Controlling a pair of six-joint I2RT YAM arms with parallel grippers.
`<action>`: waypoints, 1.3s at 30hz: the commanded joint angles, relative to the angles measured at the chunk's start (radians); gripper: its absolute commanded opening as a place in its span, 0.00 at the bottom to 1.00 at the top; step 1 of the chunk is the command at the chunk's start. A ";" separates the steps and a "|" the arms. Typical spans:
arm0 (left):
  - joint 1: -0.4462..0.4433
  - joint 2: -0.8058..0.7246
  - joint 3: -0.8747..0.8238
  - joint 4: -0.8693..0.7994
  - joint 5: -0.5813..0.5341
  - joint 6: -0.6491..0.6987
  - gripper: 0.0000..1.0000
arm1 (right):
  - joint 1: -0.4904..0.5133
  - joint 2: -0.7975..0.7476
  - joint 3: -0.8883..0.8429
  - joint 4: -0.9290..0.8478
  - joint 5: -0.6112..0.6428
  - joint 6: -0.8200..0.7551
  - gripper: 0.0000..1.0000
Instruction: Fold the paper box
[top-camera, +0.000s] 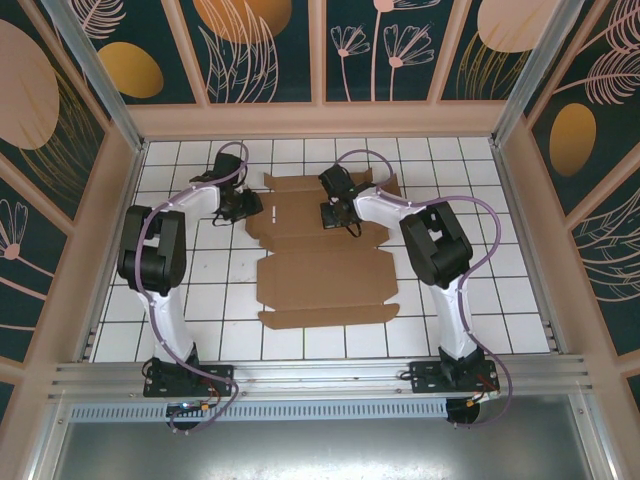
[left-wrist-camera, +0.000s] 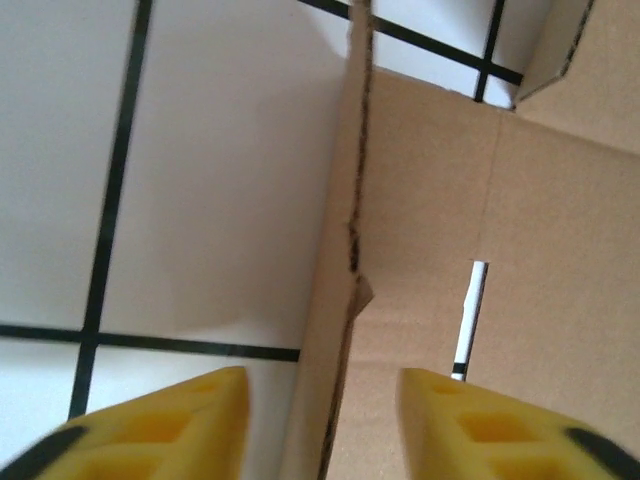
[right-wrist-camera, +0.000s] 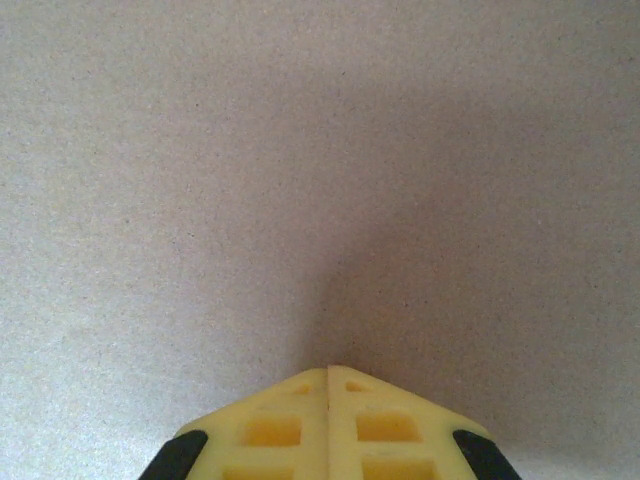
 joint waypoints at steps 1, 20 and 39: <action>-0.002 -0.002 0.010 0.003 0.059 -0.004 0.28 | -0.015 0.051 -0.027 -0.020 -0.007 -0.014 0.00; -0.084 -0.061 0.074 0.038 0.270 -0.062 0.07 | -0.021 0.064 -0.044 -0.006 -0.034 -0.016 0.00; -0.151 0.148 0.203 0.057 0.304 -0.020 0.73 | -0.028 0.058 -0.053 -0.017 -0.038 -0.022 0.00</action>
